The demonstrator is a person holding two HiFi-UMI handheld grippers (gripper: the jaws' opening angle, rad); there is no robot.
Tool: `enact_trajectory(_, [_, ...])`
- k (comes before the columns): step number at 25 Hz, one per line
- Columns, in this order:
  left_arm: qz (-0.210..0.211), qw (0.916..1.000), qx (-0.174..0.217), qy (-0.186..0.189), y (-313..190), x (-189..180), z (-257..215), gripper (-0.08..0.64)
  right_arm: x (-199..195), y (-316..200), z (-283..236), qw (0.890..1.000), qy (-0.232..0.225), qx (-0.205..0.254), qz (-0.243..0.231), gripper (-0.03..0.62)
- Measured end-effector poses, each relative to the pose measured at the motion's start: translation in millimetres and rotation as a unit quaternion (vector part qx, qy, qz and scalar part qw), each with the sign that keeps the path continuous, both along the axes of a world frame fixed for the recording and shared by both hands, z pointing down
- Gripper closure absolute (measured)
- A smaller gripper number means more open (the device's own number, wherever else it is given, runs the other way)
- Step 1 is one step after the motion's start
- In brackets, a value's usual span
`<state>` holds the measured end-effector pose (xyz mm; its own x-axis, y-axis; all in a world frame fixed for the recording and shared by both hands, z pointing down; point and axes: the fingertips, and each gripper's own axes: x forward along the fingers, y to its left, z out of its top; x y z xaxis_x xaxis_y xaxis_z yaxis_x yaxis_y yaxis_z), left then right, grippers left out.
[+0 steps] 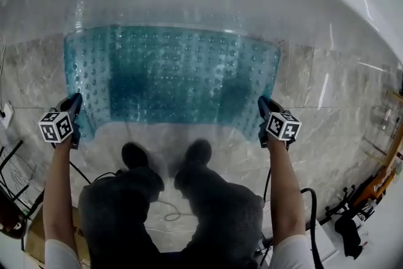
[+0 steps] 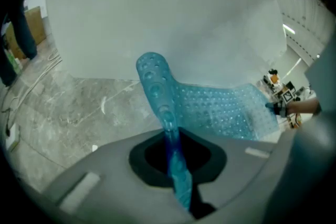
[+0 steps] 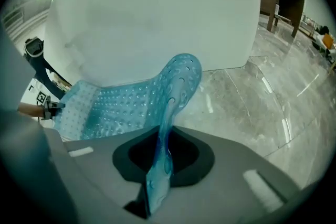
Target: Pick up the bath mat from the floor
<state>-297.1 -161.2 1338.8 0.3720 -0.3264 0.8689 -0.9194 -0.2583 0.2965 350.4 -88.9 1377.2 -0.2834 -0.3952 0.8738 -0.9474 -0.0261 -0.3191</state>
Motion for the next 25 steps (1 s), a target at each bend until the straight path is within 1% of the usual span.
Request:
enact_trajectory(4, [0.032,0.9991,-0.009,0.028,8,33,-74,0.546,-27,1,-76,1.0,-0.024,0.005,-0.001,0.555])
enact_trajectory(7, [0.054,0.9979,-0.006,0.034,13,40,-118,0.548,-55,3,-122,1.0,-0.021,0.009,-0.018,0.557])
enact_trajectory(9, [0.061,0.9976,-0.005,0.034,13,47,-145,0.548,-71,0,-150,0.999,-0.028,0.013,-0.032,0.557])
enact_trajectory(11, [0.067,0.9971,-0.006,0.036,13,61,-172,0.548,-79,-3,-180,0.998,-0.035,0.015,-0.048,0.558])
enact_trajectory(13, [0.076,0.9961,-0.013,0.042,20,74,-200,0.548,-84,0,-212,0.997,-0.033,0.013,-0.062,0.558])
enact_trajectory(15, [0.089,0.9946,-0.02,0.049,29,83,-230,0.548,-87,4,-246,0.997,-0.032,0.01,-0.067,0.558])
enact_trajectory(17, [0.101,0.9933,-0.02,0.052,36,86,-262,0.548,-89,5,-282,0.997,-0.039,0.011,-0.062,0.558])
enact_trajectory(19, [0.103,0.993,-0.016,0.055,41,85,-296,0.548,-94,7,-319,0.997,-0.051,0.015,-0.055,0.557])
enact_trajectory(21, [0.095,0.9933,-0.013,0.064,48,80,-334,0.548,-104,13,-358,0.997,-0.064,0.02,-0.048,0.557])
enact_trajectory(25, [0.08,0.9935,-0.006,0.081,67,73,-428,0.548,-130,32,-449,0.995,-0.092,0.026,-0.033,0.554])
